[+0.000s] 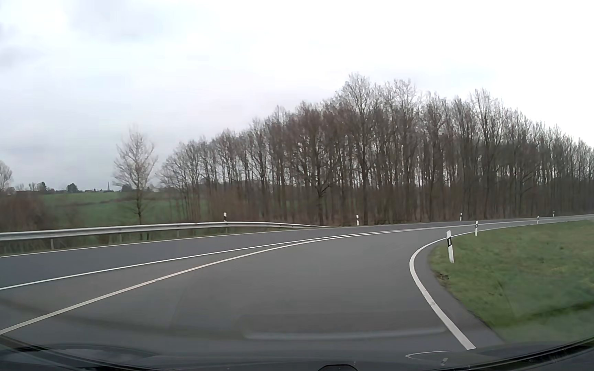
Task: Follow the waypoints while adhering to traffic rules and regulations
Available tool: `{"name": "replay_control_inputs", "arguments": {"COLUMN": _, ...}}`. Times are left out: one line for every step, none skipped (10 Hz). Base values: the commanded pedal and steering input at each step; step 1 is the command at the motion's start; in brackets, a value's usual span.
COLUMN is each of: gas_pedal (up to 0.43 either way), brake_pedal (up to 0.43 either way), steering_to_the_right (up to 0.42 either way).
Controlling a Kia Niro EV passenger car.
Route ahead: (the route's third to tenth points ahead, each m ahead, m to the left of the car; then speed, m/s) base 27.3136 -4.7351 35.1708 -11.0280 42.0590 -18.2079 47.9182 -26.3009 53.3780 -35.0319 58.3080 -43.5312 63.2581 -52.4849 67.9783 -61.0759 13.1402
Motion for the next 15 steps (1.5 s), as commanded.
{"name": "replay_control_inputs", "arguments": {"gas_pedal": 0.157, "brake_pedal": 0.0, "steering_to_the_right": 0.085}}
{"name": "replay_control_inputs", "arguments": {"gas_pedal": 0.157, "brake_pedal": 0.0, "steering_to_the_right": 0.086}}
{"name": "replay_control_inputs", "arguments": {"gas_pedal": 0.157, "brake_pedal": 0.0, "steering_to_the_right": 0.093}}
{"name": "replay_control_inputs", "arguments": {"gas_pedal": 0.157, "brake_pedal": 0.0, "steering_to_the_right": 0.096}}
{"name": "replay_control_inputs", "arguments": {"gas_pedal": 0.157, "brake_pedal": 0.0, "steering_to_the_right": 0.095}}
{"name": "replay_control_inputs", "arguments": {"gas_pedal": 0.157, "brake_pedal": 0.0, "steering_to_the_right": 0.092}}
{"name": "replay_control_inputs", "arguments": {"gas_pedal": 0.157, "brake_pedal": 0.0, "steering_to_the_right": 0.092}}
{"name": "replay_control_inputs", "arguments": {"gas_pedal": 0.157, "brake_pedal": 0.0, "steering_to_the_right": 0.094}}
{"name": "replay_control_inputs", "arguments": {"gas_pedal": 0.157, "brake_pedal": 0.0, "steering_to_the_right": 0.095}}
{"name": "replay_control_inputs", "arguments": {"gas_pedal": 0.157, "brake_pedal": 0.0, "steering_to_the_right": 0.095}}
{"name": "replay_control_inputs", "arguments": {"gas_pedal": 0.157, "brake_pedal": 0.0, "steering_to_the_right": 0.095}}
{"name": "replay_control_inputs", "arguments": {"gas_pedal": 0.157, "brake_pedal": 0.0, "steering_to_the_right": 0.098}}
{"name": "replay_control_inputs", "arguments": {"gas_pedal": 0.157, "brake_pedal": 0.0, "steering_to_the_right": 0.1}}
{"name": "replay_control_inputs", "arguments": {"gas_pedal": 0.157, "brake_pedal": 0.0, "steering_to_the_right": 0.1}}
{"name": "replay_control_inputs", "arguments": {"gas_pedal": 0.157, "brake_pedal": 0.0, "steering_to_the_right": 0.099}}
